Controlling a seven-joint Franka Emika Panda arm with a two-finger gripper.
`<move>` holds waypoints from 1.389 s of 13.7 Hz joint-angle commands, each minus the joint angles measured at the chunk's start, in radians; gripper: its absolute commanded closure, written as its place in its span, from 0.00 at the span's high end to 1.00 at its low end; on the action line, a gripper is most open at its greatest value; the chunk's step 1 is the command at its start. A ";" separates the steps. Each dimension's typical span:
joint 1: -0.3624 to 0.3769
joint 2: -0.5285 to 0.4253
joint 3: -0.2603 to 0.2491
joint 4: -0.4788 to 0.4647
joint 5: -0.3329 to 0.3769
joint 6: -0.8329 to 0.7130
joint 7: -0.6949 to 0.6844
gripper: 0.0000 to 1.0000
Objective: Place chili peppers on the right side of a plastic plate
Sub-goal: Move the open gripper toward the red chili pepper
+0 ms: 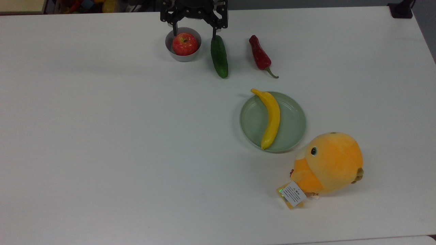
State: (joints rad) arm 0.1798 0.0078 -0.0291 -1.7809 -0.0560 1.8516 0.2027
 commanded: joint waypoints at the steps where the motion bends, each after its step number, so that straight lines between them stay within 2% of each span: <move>1: 0.004 -0.037 -0.021 0.006 0.110 -0.058 -0.082 1.00; 6: -0.002 -0.035 -0.021 0.002 0.113 -0.055 -0.089 1.00; 10: 0.007 -0.035 -0.021 -0.006 0.110 -0.058 -0.190 1.00; 15: 0.035 -0.023 -0.006 -0.041 0.119 -0.049 -0.170 1.00; 16: 0.049 -0.028 0.004 -0.063 0.119 -0.058 -0.172 1.00; 19: 0.055 -0.043 0.078 -0.132 0.119 -0.078 -0.170 1.00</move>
State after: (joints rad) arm 0.2207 -0.0067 -0.0049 -1.8407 0.0430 1.8077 0.0456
